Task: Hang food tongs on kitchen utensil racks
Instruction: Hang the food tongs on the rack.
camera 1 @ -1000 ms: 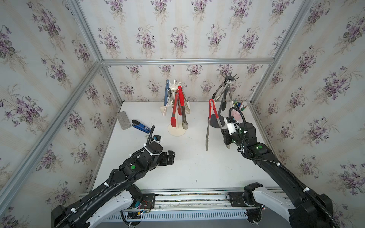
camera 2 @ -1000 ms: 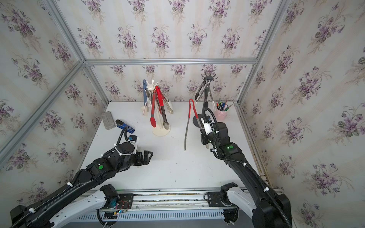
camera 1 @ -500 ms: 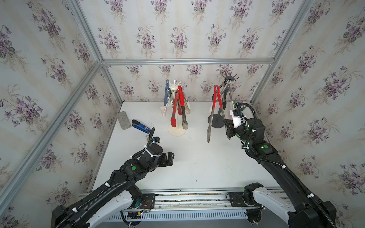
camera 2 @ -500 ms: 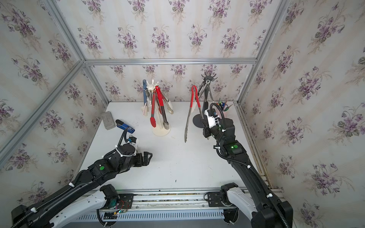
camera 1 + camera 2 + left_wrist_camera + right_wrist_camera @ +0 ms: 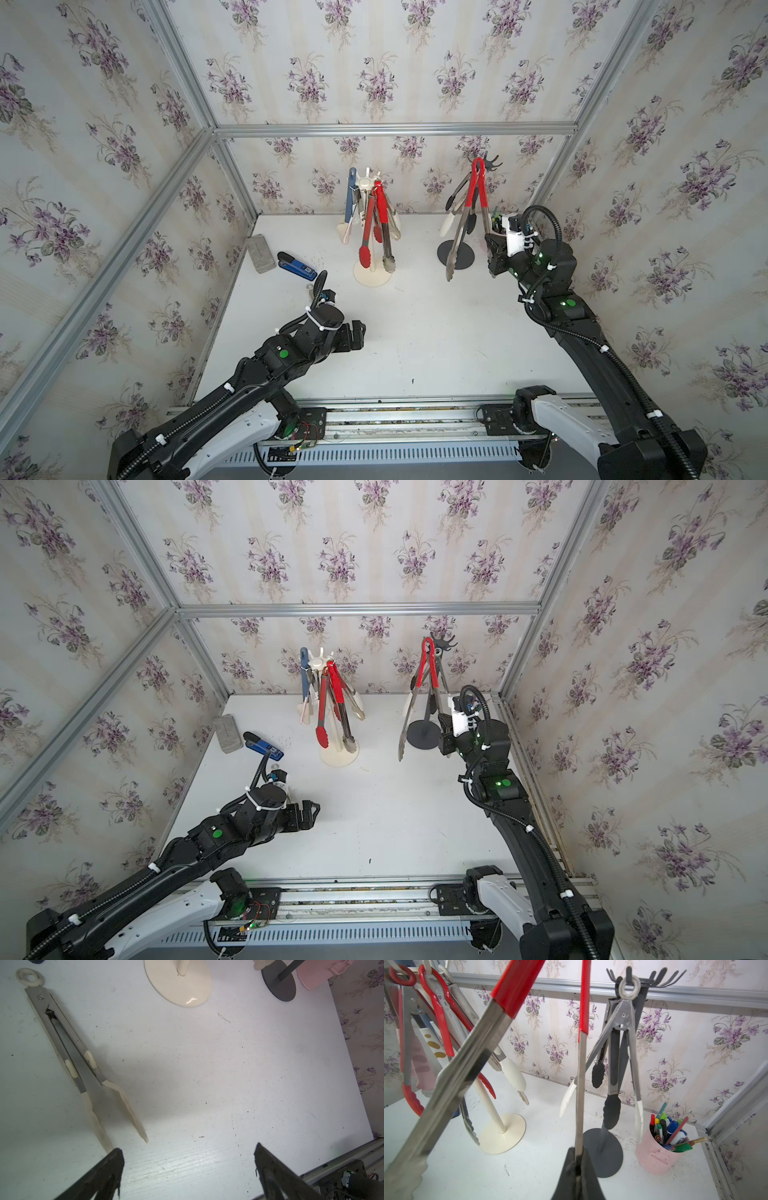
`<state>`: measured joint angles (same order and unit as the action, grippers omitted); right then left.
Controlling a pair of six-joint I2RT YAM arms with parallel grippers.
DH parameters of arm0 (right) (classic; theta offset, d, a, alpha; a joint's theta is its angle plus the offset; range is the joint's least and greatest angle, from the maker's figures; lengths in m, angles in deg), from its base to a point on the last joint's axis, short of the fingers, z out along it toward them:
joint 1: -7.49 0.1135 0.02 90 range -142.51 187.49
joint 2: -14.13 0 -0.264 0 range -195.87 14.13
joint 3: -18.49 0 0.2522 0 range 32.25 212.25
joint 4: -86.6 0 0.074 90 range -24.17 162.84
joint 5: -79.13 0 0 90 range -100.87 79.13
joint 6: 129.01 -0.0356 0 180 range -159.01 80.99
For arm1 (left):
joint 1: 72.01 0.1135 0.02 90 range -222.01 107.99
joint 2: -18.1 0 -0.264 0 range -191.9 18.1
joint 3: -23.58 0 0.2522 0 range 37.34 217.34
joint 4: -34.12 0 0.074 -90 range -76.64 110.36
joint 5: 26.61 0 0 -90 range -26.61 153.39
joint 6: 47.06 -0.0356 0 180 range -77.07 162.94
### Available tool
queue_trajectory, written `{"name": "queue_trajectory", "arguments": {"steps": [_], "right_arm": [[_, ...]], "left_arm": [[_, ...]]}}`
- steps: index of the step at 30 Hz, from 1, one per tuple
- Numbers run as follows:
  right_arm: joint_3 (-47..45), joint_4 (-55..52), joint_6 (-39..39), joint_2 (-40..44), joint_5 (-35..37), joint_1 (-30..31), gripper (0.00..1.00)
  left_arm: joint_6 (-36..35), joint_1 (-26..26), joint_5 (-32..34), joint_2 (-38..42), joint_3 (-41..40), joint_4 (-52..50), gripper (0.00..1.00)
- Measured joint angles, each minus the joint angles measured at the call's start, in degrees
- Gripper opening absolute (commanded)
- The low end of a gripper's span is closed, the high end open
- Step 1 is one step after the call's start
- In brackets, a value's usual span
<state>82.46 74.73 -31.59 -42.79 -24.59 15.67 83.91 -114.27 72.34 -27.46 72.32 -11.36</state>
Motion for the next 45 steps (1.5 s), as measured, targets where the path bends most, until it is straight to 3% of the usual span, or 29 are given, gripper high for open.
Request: {"name": "queue_trajectory", "arguments": {"steps": [12,45], "right_arm": [[0.0,1.4,-0.5,-1.7,-0.6,-6.7,0.00],[-0.9,3.4,-1.4,-9.0,-2.6,-7.8,0.00]], "left_arm": [[0.2,0.0,0.0,0.2,-0.7,0.0,0.99],[1.1,0.0,0.3,2.5,-1.7,0.0,0.99]]}}
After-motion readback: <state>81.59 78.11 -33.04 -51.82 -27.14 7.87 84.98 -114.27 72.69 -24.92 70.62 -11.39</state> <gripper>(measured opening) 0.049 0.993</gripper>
